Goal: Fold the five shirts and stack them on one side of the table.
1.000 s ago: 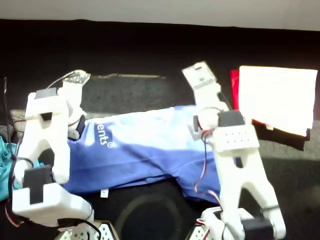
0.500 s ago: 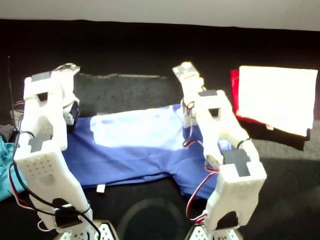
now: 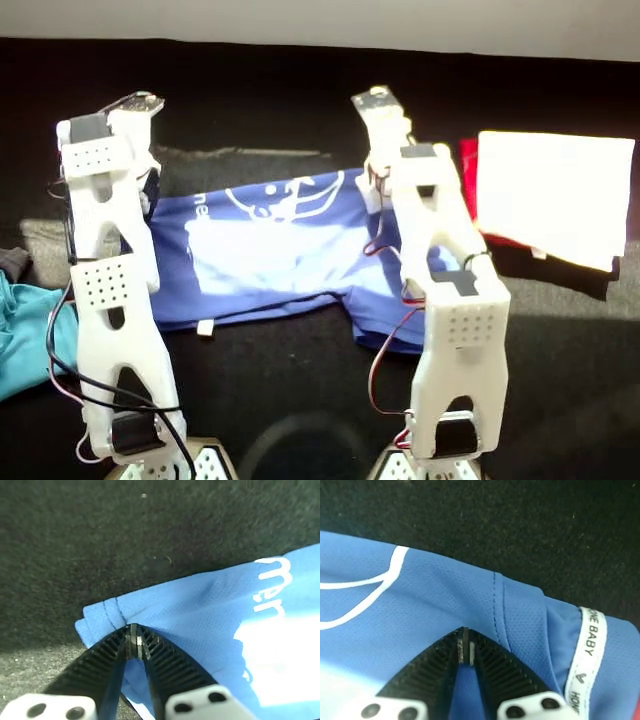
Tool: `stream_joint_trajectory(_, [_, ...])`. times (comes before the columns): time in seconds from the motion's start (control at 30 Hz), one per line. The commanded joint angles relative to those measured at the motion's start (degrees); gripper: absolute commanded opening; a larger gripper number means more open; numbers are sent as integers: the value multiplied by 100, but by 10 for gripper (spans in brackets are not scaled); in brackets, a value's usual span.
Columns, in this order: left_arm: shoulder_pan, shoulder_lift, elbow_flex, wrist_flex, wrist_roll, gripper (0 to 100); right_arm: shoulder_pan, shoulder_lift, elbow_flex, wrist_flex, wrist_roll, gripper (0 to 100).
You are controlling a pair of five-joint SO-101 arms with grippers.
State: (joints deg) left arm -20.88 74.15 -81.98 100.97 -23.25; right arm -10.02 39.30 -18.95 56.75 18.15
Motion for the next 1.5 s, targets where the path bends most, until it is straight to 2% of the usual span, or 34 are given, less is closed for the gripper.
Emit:
stream_joint_trajectory(0.0, [92, -4, -576, 44, 18, 9, 198, -295, -435, 585, -35, 7])
stream_joint_trajectory(0.3, [92, -963, -233, 70, 26, 9, 180, -1657, -549, 1385, -35, 7])
stream_joint_trajectory(0.47, [171, -1982, 1156, 70, 97, 9, 198, -2369, -549, 1930, -35, 7])
stream_joint_trajectory(0.57, [242, -2721, 2211, 70, 316, 9, 189, -2686, -549, 2167, -35, 7])
stream_joint_trajectory(0.8, [321, -4224, 4681, 18, 316, 9, 198, -3134, -549, 2791, -35, 7])
stream_joint_trajectory(1.0, [312, -5402, 6993, -985, 316, 9, 163, -3169, -549, 3363, -35, 7])
stream_joint_trajectory(1.23, [312, -7011, 10325, -3103, 299, 9, 92, -3407, -505, 3864, -35, 7])
stream_joint_trajectory(1.33, [303, -7486, 11336, -3807, 299, 9, -31, -3952, -31, 3978, -35, 7])
stream_joint_trajectory(1.47, [303, -7899, 12233, -4404, 316, 9, -136, -5059, 1446, 3626, -35, 7])
